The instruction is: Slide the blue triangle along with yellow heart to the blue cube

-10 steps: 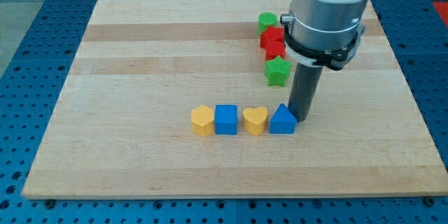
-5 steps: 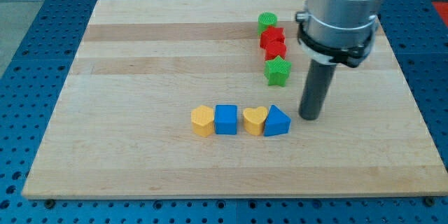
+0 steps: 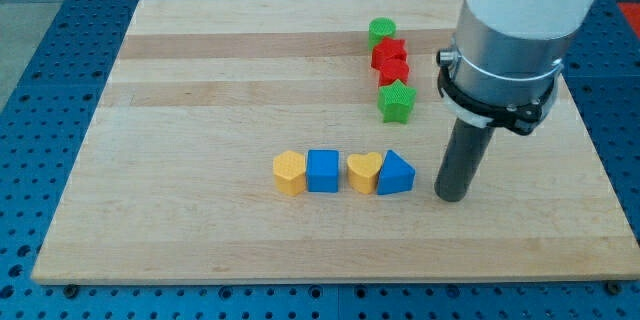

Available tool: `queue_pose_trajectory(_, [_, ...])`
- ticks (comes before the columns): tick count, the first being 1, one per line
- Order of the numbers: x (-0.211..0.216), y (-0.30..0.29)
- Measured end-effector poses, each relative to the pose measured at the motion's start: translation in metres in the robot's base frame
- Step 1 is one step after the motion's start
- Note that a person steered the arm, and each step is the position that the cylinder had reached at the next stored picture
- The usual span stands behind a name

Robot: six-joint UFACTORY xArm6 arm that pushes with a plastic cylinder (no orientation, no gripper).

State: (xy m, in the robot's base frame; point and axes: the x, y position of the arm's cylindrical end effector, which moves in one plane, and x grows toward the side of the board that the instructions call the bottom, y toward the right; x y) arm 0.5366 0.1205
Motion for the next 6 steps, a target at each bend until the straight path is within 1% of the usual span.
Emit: queue_pose_trajectory(6, [-0.004, -0.037])
